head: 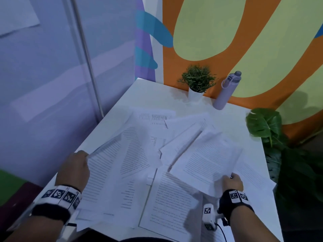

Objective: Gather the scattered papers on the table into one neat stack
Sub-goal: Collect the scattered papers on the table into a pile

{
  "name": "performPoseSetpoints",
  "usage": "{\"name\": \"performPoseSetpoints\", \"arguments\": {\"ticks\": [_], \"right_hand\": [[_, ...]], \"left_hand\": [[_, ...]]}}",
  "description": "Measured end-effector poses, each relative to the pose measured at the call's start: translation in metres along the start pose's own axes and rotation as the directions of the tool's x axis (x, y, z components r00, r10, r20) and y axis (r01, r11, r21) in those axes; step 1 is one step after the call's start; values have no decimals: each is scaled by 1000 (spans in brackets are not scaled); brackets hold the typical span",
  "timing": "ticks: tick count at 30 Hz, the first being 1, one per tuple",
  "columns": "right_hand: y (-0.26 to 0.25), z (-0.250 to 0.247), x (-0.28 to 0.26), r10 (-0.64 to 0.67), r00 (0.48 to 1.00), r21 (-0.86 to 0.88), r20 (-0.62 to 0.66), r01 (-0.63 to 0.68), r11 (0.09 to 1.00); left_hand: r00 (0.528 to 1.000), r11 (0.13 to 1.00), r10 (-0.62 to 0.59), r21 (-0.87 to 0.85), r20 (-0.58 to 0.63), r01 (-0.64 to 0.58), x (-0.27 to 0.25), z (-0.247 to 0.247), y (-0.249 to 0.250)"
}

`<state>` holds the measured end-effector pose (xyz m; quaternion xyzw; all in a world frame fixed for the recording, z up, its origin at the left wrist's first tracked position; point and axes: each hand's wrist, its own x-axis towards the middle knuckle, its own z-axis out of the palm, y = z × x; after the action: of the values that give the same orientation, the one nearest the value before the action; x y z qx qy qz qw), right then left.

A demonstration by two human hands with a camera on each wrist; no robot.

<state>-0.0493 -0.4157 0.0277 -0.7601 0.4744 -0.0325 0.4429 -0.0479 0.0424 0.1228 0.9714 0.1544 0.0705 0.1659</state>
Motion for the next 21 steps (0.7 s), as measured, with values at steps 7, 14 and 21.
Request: {"name": "performPoseSetpoints", "arguments": {"ticks": [7,14,21], "right_hand": [[16,11,10,59,994,-251,93,-34,967],[11,20,1,-102,993,-201,50,110,973],[11,7,-13,-81,996,70,50,77,995]], "left_hand": [[974,997,10,-74,-225,-27,4,-35,1],[873,905,-152,-421,-464,-66,12,-69,5],[942,828,-334,-486,-24,281,26,-12,13]]}}
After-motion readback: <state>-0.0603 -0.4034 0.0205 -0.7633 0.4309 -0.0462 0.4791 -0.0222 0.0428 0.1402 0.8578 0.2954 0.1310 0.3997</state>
